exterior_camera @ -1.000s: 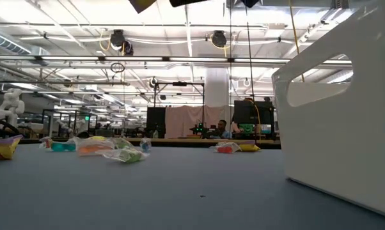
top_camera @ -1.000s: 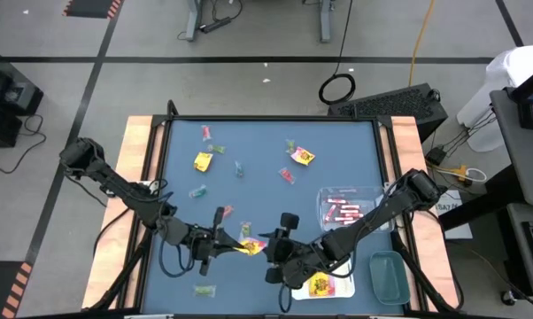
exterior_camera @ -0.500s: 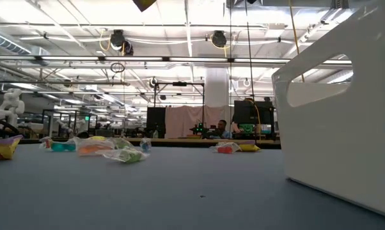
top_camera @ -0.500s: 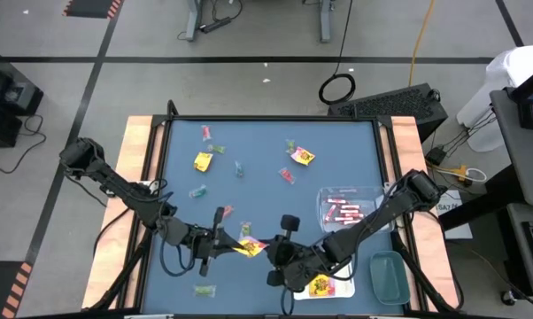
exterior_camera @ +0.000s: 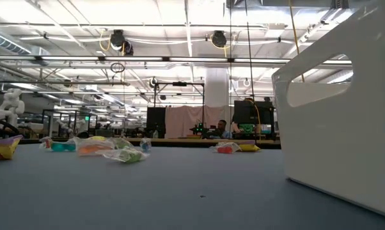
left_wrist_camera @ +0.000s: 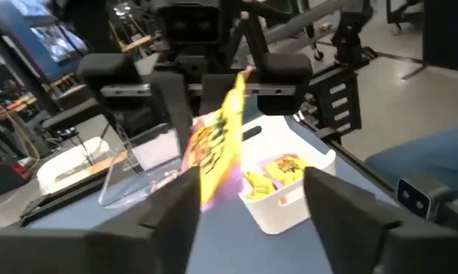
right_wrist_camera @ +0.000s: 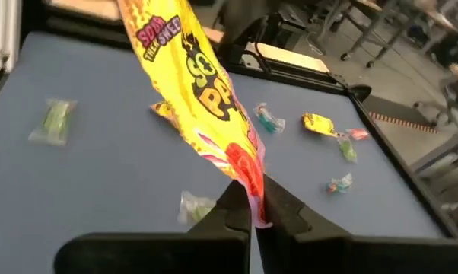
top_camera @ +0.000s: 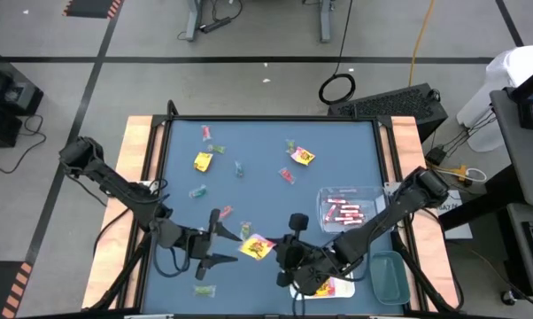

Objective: Sort candy
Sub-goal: Put the yellow candy into the white bin

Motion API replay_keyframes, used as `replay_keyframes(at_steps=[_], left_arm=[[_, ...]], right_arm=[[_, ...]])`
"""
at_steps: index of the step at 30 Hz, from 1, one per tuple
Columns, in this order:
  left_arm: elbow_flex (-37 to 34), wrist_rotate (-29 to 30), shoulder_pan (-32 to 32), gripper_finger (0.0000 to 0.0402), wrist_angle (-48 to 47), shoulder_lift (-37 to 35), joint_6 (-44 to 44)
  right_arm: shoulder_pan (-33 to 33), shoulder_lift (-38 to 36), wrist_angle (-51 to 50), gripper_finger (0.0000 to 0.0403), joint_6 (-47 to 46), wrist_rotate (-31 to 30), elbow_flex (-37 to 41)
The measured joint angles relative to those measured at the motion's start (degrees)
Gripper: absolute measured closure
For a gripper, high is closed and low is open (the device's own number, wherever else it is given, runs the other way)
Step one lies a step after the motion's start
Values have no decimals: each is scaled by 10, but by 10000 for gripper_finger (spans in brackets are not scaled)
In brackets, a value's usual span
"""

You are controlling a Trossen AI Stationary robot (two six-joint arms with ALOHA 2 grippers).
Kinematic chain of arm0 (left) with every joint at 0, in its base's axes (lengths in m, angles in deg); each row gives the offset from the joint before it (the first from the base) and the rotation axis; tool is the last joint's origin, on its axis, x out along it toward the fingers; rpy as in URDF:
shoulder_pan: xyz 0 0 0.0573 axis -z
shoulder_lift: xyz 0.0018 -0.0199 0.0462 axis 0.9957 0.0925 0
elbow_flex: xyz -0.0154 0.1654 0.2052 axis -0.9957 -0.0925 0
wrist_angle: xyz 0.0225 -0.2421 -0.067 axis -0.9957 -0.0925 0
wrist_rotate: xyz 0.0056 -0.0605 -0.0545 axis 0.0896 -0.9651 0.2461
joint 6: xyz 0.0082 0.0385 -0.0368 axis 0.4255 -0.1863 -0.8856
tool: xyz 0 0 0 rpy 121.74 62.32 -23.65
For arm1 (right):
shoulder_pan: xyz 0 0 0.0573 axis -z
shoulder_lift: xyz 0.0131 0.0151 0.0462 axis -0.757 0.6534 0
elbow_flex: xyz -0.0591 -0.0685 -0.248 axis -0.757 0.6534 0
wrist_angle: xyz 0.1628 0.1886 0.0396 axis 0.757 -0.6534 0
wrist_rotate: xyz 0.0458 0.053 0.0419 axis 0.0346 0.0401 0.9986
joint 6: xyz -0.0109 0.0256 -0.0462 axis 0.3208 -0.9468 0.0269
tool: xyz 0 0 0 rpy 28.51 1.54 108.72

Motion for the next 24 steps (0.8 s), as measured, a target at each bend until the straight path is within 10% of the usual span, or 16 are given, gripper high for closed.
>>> replay_keyframes(at_steps=[24], left_arm=[[0, 44, 23, 107, -81, -36, -136]], right_arm=[[-139, -39, -217, 402, 483, -72, 0]])
